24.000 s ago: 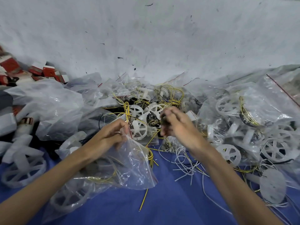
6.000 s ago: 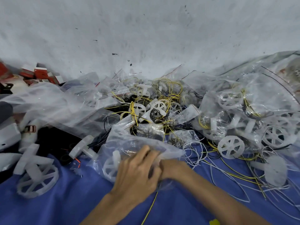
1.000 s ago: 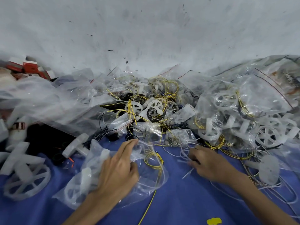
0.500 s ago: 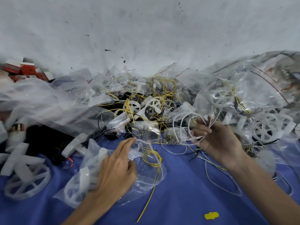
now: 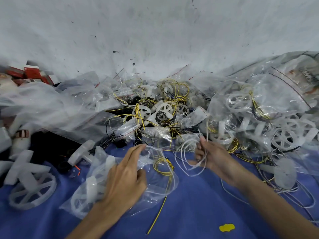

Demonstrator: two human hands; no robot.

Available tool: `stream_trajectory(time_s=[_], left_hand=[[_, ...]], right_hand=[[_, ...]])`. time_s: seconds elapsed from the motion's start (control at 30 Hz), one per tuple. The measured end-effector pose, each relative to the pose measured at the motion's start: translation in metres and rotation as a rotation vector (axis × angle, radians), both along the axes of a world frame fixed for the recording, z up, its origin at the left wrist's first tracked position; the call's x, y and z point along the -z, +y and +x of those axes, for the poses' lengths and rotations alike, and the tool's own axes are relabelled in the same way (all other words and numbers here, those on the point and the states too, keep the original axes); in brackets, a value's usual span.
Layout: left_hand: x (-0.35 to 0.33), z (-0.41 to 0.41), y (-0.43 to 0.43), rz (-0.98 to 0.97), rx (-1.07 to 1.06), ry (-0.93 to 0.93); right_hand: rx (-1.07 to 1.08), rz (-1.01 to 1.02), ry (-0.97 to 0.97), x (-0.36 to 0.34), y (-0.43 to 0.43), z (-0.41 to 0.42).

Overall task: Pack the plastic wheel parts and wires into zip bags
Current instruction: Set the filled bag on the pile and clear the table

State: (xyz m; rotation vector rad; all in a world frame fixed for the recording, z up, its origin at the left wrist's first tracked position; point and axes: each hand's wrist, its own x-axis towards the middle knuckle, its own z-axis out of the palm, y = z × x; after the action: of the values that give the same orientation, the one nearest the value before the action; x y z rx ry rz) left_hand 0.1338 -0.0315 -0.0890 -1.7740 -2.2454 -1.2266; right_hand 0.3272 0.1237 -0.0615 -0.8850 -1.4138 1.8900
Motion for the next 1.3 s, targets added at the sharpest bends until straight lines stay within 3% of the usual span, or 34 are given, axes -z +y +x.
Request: stream_trajectory(time_s=[0.17,0.37,0.57,0.73,0.9,1.07,1.3], left_hand=[[0.001,0.000,0.000,-0.008,-0.003,-0.011],[-0.002,0.000,-0.001,0.007,0.002,-0.004],[-0.004,0.000,-0.002,0.012,0.003,-0.002],[-0.005,0.000,-0.003,0.047,0.038,-0.024],[-0.006,0.000,-0.004,0.067,0.055,-0.051],[-0.004,0.001,-0.004,0.036,0.049,-0.040],[-0.005,0.001,-0.005,0.013,0.044,-0.048]], right_hand=[[0.095,0.708,-0.724,0.015,-0.001,0.005],[0.178,1.189,-1.011,0.009,0.001,0.014],[-0.037,1.040,-0.795,-0.003,0.004,0.018],[-0.056,0.710,-0.545,-0.010,0.008,0.016],[-0.076,0.560,-0.387,-0.005,0.007,0.014],[-0.220,0.567,-0.505,-0.006,0.012,0.012],[-0.361,0.826,-0.812,-0.001,0.030,-0.019]])
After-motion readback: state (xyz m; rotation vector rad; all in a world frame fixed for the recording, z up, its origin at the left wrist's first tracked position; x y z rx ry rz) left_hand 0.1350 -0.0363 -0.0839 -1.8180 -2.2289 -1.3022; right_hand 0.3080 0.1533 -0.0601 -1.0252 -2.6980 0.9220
